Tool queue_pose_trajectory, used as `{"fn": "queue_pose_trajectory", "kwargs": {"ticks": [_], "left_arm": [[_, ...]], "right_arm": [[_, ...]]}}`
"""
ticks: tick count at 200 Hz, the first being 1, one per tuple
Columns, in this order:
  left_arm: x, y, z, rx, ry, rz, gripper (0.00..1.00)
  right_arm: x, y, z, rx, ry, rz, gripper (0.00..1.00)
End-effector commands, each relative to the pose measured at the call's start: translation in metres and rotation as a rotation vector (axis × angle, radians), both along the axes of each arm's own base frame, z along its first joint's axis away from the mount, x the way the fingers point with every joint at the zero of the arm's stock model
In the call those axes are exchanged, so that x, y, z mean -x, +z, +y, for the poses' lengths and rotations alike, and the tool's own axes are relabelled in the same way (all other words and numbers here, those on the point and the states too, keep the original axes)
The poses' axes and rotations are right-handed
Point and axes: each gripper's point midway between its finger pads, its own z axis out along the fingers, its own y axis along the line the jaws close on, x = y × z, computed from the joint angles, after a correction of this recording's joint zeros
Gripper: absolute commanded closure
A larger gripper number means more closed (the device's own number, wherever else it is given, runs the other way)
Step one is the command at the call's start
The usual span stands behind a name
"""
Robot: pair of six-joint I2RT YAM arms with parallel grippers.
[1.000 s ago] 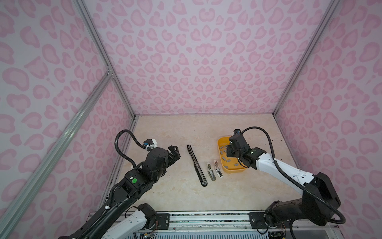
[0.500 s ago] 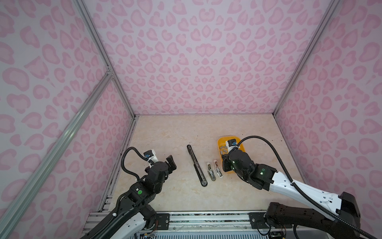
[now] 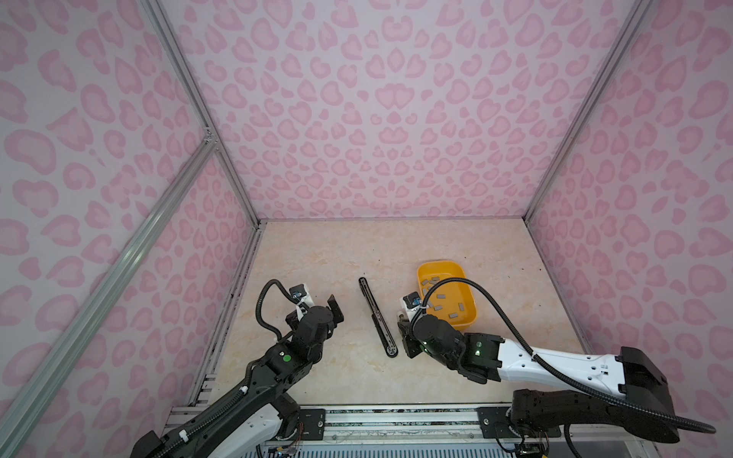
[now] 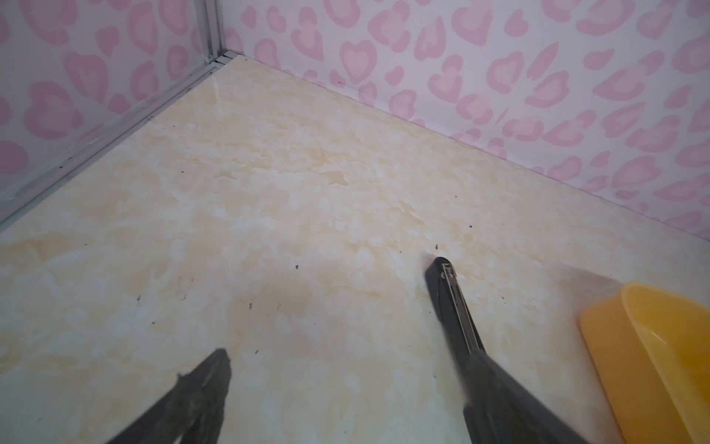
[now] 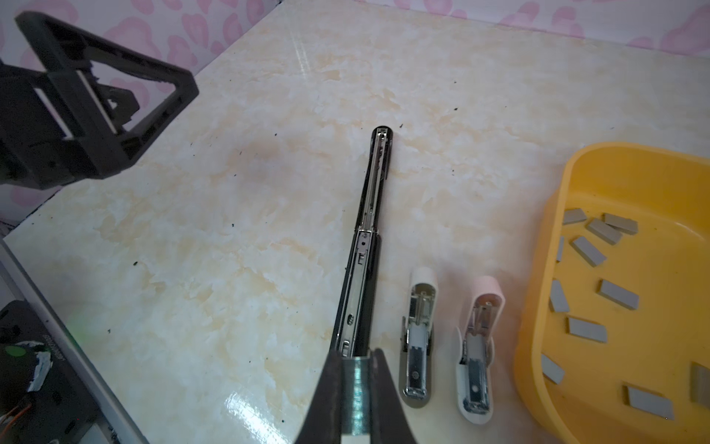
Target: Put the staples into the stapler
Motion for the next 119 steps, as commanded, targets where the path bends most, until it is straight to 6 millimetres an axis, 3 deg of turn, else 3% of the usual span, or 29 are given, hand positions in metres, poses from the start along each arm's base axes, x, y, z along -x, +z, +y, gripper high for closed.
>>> {"fn": "queue_pose_trajectory", "kwargs": {"ticks": [1,34,119], "left_arm": [[-0.008,0.009,-0.014,0.007,-0.066,-0.051,0.03],[-0.011,0.000,-0.006,0.015,-0.040,-0.016,0.03],[-0.014,-0.001,-0.027,0.114,-0.185,-0.012,0.03]], "right_arm": [[0.002,0.005,0.017,-0.043,0.044,-0.050,0.89],[0.007,-0.009,0.027,-0.047,0.065,-0.020,0.90],[0.013,-0.044,0.044,0.026,0.088,0.010,0.91]]}}
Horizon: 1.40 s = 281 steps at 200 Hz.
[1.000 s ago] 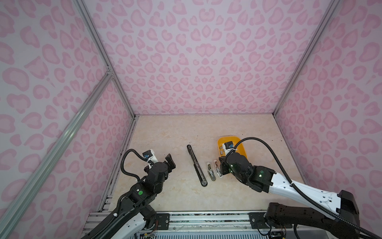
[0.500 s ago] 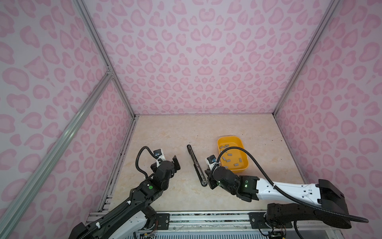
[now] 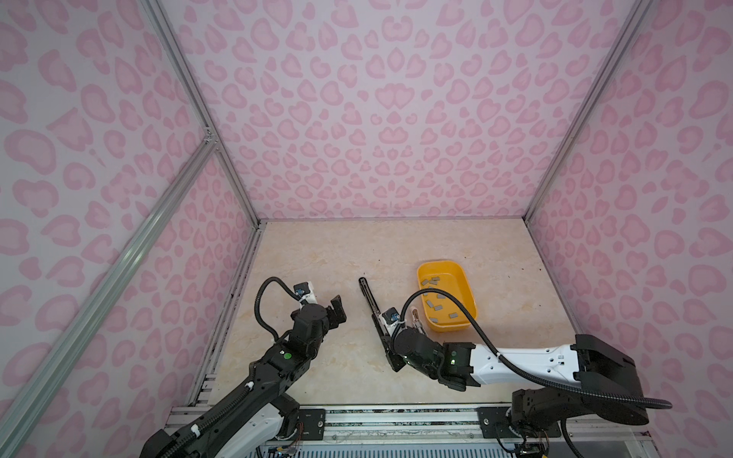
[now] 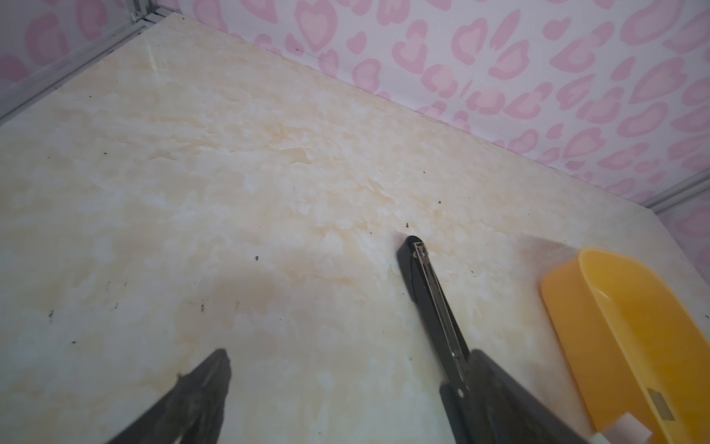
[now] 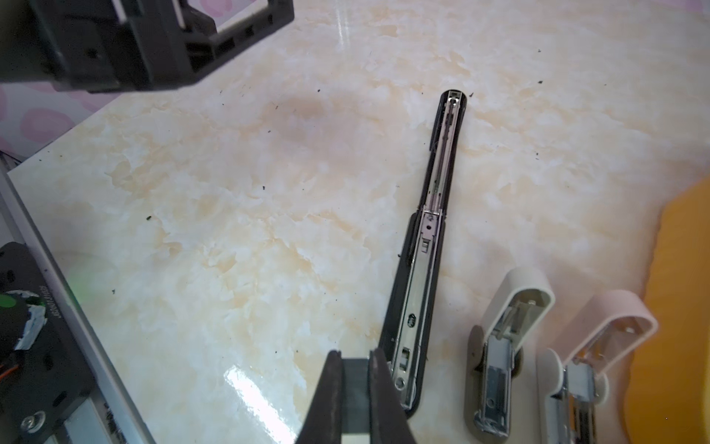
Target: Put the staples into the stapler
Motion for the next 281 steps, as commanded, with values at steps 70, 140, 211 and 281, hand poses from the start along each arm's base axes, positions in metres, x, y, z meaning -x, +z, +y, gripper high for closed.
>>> {"fn": "queue_pose_trajectory", "kwargs": {"ticks": [70,140,211,281], "left_arm": [[0.001,0.012,-0.012,0.068,-0.066,-0.058,0.03],[0.003,0.013,-0.009,0.068,-0.051,-0.064,0.03],[0.003,0.012,-0.008,0.065,-0.045,-0.059,0.03],[0.001,0.010,-0.009,0.061,-0.046,-0.050,0.03]], "right_arm": [[-0.004,-0.022,0.010,0.022,-0.017,0.015,0.93],[-0.018,-0.025,-0.005,0.087,-0.102,-0.043,0.95],[-0.032,-0.036,-0.003,0.058,-0.096,0.007,0.95],[-0.045,-0.041,-0.003,0.056,-0.095,0.010,0.95]]}}
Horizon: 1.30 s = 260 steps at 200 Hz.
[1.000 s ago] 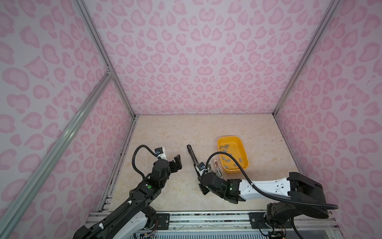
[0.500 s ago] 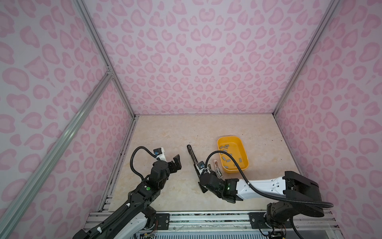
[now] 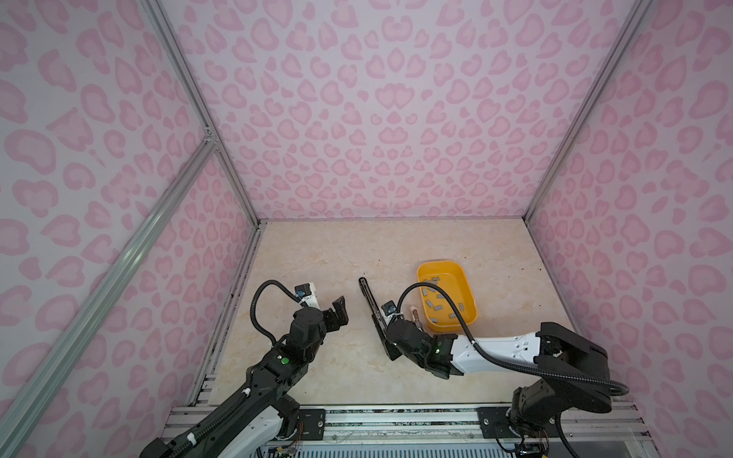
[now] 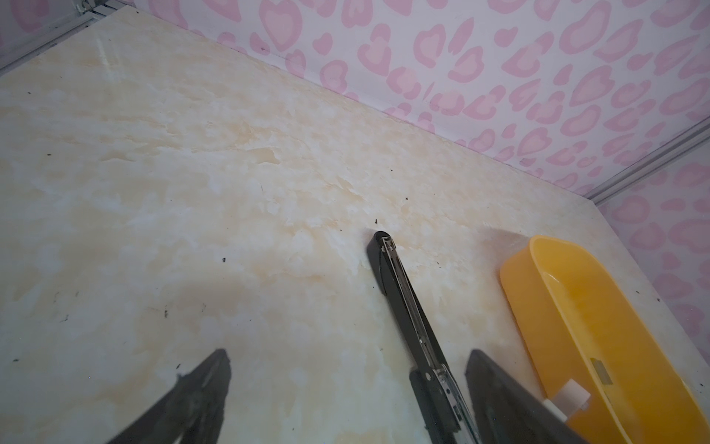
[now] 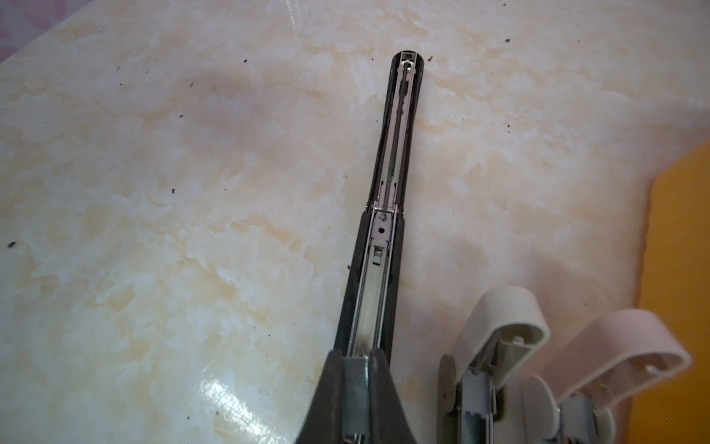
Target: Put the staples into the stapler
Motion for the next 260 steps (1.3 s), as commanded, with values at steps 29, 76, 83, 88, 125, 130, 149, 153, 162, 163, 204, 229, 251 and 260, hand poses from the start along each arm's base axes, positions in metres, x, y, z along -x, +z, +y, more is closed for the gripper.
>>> {"fn": "queue_pose_trajectory", "kwargs": {"ticks": [29,76,83,88,125,130,149,153,162,163,204,229,251,260], "left_arm": [[-0.004,0.006,0.000,0.017,0.013,-0.022,0.03],[-0.005,0.005,-0.001,0.015,0.011,-0.018,0.03],[-0.005,0.006,-0.001,0.015,0.011,-0.019,0.03],[-0.005,0.005,-0.001,0.014,0.011,-0.017,0.03],[-0.005,0.005,-0.001,0.015,0.011,-0.015,0.03],[-0.005,0.005,-0.001,0.016,0.010,-0.015,0.03],[-0.005,0.005,-0.001,0.016,0.010,-0.015,0.03],[-0.005,0.005,-0.001,0.016,0.010,-0.015,0.03],[-0.005,0.004,-0.002,0.015,0.009,-0.014,0.03],[-0.005,0.004,-0.001,0.015,0.010,-0.014,0.03],[-0.005,0.004,-0.002,0.015,0.010,-0.013,0.03],[-0.005,0.005,-0.002,0.015,0.009,-0.013,0.03],[-0.006,0.004,-0.002,0.016,0.010,-0.011,0.03],[-0.005,0.004,-0.002,0.016,0.008,-0.011,0.03]], "right_arm": [[-0.005,-0.004,0.003,-0.009,0.006,-0.005,0.96],[-0.004,-0.008,0.004,-0.014,0.011,0.009,0.96],[-0.005,-0.009,0.005,-0.013,0.011,0.011,0.96],[-0.005,-0.009,0.005,-0.013,0.009,0.010,0.96],[-0.007,-0.012,0.004,-0.005,-0.002,0.016,0.97],[-0.006,-0.013,0.004,-0.003,-0.001,0.017,0.97],[-0.007,-0.014,0.003,-0.003,-0.004,0.021,0.98],[-0.006,-0.015,0.003,-0.002,-0.004,0.021,0.98],[-0.006,-0.015,0.003,-0.002,-0.003,0.022,0.98],[-0.006,-0.014,0.003,-0.004,-0.004,0.022,0.98],[-0.005,-0.015,0.004,-0.007,-0.004,0.029,0.98],[-0.006,-0.017,0.003,-0.005,-0.009,0.034,0.98],[-0.005,-0.019,0.003,-0.004,-0.012,0.039,0.98],[-0.005,-0.020,0.003,-0.002,-0.013,0.041,0.99]]}}
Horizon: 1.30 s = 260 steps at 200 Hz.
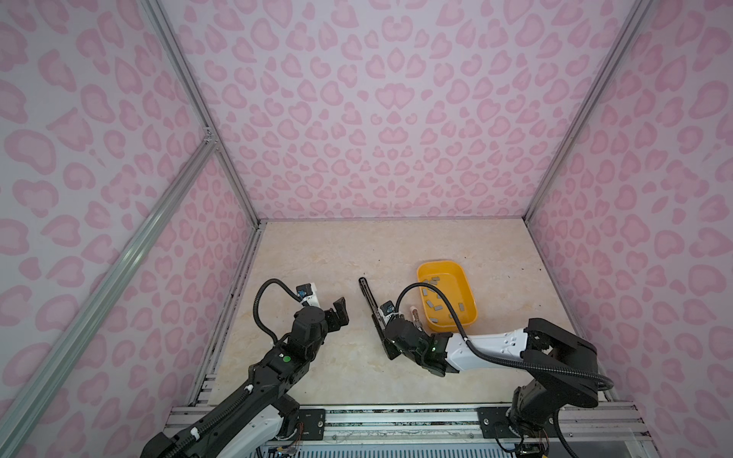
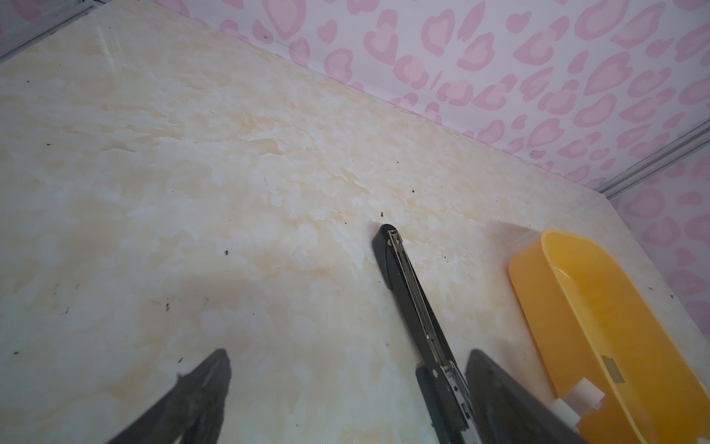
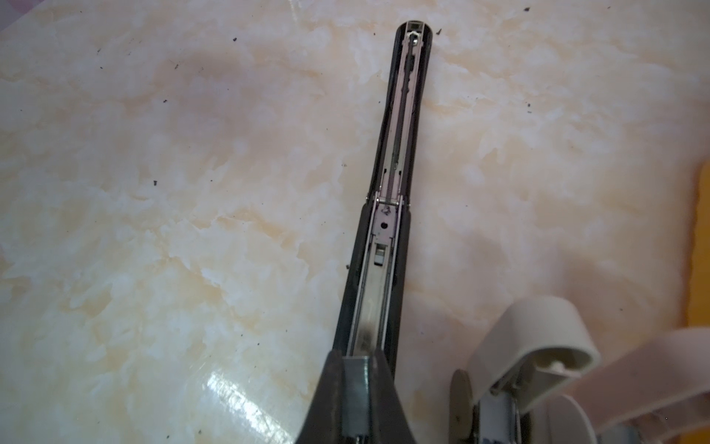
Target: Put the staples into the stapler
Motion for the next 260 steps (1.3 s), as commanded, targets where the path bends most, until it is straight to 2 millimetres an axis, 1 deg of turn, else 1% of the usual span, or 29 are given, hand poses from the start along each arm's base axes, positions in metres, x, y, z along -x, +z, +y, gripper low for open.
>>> {"fn": "queue_pose_trajectory", "kwargs": {"ticks": [1,49,106,157,185,212,228,260], "left_arm": [[-0.004,0.010,-0.002,0.021,0.004,-0.031,0.03],[-0.004,0.010,-0.002,0.020,0.005,-0.030,0.03],[-0.004,0.009,-0.002,0.021,0.004,-0.027,0.03],[-0.005,0.010,-0.002,0.022,0.007,-0.028,0.03],[-0.005,0.009,-0.002,0.021,0.005,-0.025,0.03],[-0.005,0.010,-0.002,0.021,0.007,-0.027,0.03],[-0.005,0.009,-0.002,0.020,0.008,-0.026,0.03],[-0.005,0.009,-0.002,0.021,0.005,-0.024,0.03]], "right_arm": [[-0.001,-0.003,0.001,-0.002,-0.010,0.007,0.99],[0.000,-0.006,-0.003,0.005,-0.028,0.017,1.00],[0.002,-0.006,-0.012,-0.002,-0.046,0.018,1.00],[0.006,-0.003,-0.009,-0.008,-0.036,0.017,1.00],[0.001,0.005,-0.011,0.001,-0.053,-0.008,1.00],[0.002,0.013,-0.009,-0.015,-0.055,-0.018,1.00],[0.004,0.014,-0.007,-0.023,-0.056,-0.012,1.00],[0.004,0.008,-0.003,-0.011,-0.056,0.001,1.00]]}}
